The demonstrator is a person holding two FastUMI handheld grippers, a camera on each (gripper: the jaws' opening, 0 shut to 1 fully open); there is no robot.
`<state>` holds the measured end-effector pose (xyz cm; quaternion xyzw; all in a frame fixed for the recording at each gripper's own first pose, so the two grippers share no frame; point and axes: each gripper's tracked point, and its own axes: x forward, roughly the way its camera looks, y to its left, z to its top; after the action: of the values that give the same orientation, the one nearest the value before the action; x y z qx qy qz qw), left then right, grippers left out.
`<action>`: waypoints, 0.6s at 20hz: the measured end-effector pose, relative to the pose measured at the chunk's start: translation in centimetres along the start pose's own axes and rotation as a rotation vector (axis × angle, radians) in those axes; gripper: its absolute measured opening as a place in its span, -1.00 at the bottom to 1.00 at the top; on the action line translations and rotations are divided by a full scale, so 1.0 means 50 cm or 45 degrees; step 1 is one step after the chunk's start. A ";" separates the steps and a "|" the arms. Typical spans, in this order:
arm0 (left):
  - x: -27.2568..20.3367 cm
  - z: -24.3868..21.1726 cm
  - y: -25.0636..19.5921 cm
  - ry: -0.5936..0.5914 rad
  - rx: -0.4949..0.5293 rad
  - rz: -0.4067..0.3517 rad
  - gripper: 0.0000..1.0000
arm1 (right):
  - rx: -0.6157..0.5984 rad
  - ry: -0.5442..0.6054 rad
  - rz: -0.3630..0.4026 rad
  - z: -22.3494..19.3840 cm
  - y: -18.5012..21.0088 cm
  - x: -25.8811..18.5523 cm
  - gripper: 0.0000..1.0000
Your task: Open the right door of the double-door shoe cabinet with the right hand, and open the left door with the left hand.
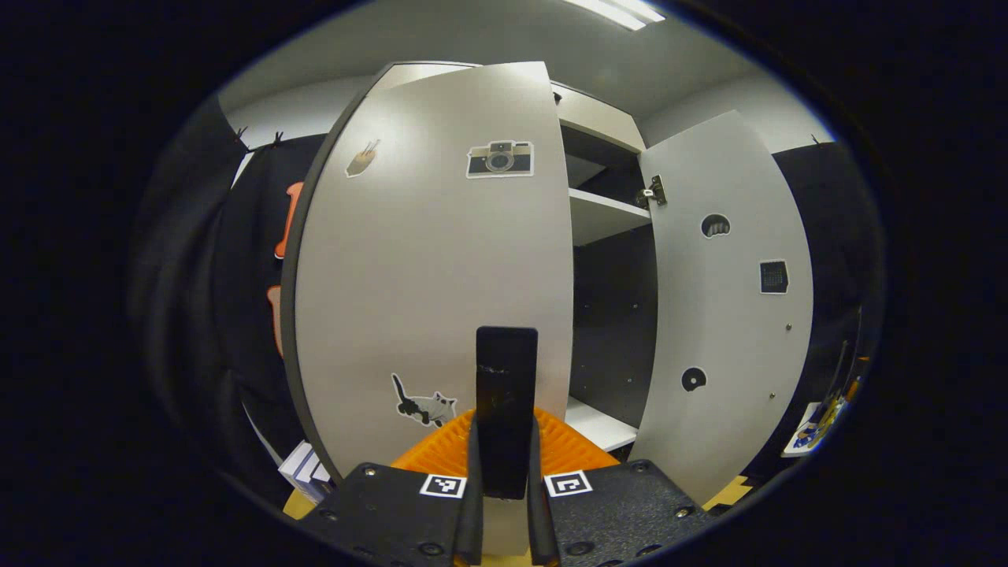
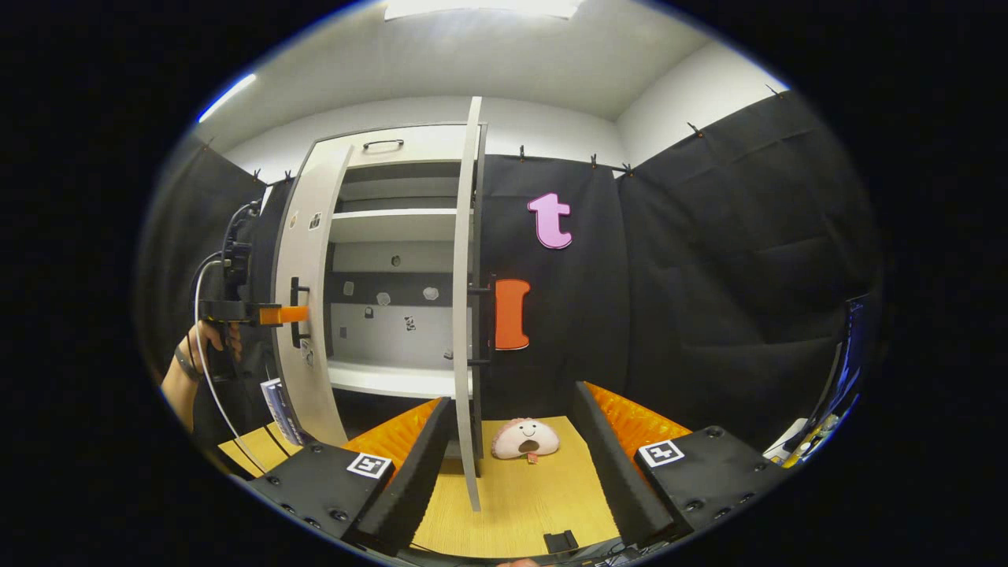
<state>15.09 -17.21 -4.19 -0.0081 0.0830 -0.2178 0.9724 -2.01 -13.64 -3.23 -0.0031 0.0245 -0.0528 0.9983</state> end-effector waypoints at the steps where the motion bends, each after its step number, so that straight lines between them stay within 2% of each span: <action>1: -0.011 -0.001 0.005 -0.005 0.000 0.000 -0.54 | 0.001 -0.003 0.006 0.002 0.007 -0.003 0.96; 3: -0.044 0.001 0.019 0.001 0.015 0.008 -0.55 | 0.007 -0.001 0.013 0.002 0.017 -0.008 0.94; 4: -0.061 0.003 0.029 0.007 0.035 0.011 -0.54 | 0.012 -0.001 0.014 0.002 0.021 -0.007 0.76; 5: -0.080 0.008 0.042 0.010 0.053 0.013 -0.55 | 0.018 -0.001 0.015 0.001 0.026 -0.009 0.93; 12: -0.181 0.023 0.136 -0.023 0.102 0.075 -0.56 | 0.039 -0.003 0.036 -0.009 0.067 0.000 0.93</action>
<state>10.06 -7.24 -1.97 0.0315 0.0658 -0.1921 0.9787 -1.67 -10.31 -3.71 0.0123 0.0225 -0.0392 0.9989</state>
